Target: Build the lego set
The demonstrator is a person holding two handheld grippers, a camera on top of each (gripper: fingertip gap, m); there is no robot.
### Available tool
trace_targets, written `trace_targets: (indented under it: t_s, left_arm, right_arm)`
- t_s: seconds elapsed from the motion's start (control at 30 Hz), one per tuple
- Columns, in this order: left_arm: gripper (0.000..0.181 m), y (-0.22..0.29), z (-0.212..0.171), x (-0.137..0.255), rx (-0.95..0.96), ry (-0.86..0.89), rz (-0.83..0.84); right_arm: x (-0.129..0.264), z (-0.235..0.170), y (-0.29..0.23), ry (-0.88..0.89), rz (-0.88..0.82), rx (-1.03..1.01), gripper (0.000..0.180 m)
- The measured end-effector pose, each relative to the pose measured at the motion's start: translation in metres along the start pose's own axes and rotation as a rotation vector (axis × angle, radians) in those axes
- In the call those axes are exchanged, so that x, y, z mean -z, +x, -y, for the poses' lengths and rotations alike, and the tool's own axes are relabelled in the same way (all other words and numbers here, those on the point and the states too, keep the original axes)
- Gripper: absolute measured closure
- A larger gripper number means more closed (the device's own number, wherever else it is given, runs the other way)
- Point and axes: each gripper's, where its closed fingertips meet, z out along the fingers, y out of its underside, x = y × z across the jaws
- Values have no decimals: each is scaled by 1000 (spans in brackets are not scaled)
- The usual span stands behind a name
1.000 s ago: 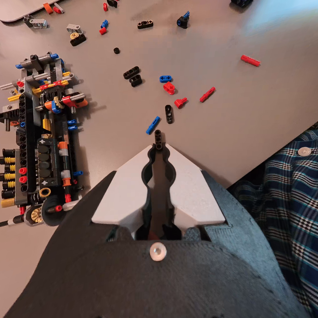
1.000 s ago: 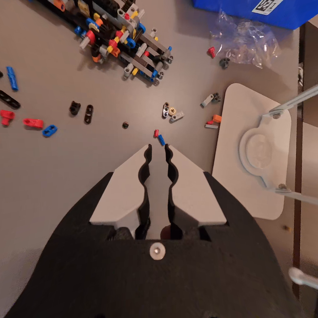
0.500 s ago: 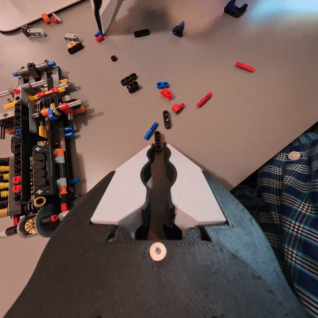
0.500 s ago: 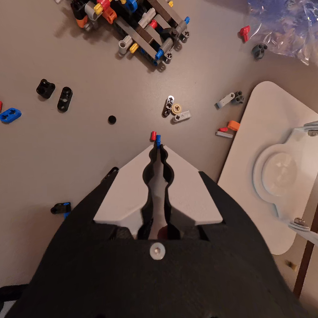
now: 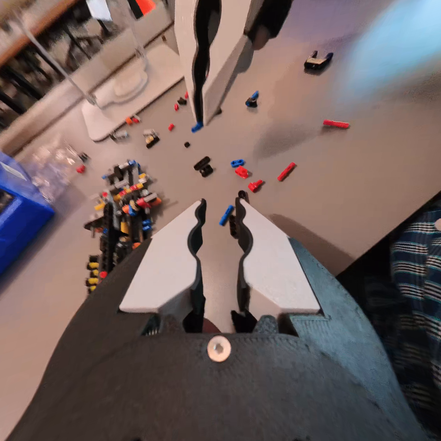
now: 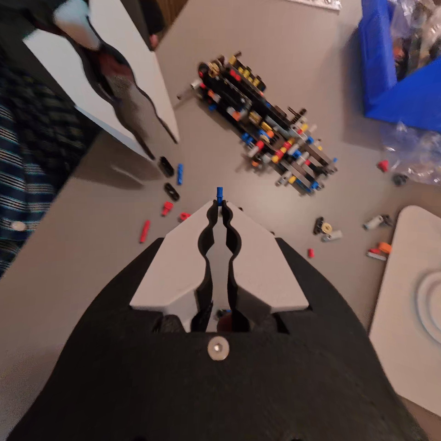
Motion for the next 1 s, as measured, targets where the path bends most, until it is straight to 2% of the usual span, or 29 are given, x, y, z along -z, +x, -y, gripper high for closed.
trace_targets:
  t_s: [0.03, 0.23, 0.33, 0.47, 0.57, 0.7, 1.0]
  left_arm:
    - [157, -2, 4, 0, -50, 5, 28]
    - [161, 0, 29, -2, -280, 58, 100]
    - [163, 5, 28, -6, -369, 44, 115]
    - [173, 15, 25, -9, -424, 38, 116]
    - [175, 19, 22, -9, -443, 28, 126]
    - [177, 22, 18, -8, -379, 31, 129]
    - [179, 19, 23, 0, -38, 159, 87]
  right_arm:
    - [-1, 5, -9, 17, 23, -4, 180]
    - [-8, 15, -39, 54, 117, -44, 180]
    - [-11, 14, -47, 49, 147, -58, 180]
    - [-13, 13, -56, 55, 187, -81, 180]
    - [-15, 10, -59, 49, 199, -95, 180]
    - [-16, 11, -62, 79, 207, -137, 180]
    - [-8, 22, -57, 244, 154, -253, 174]
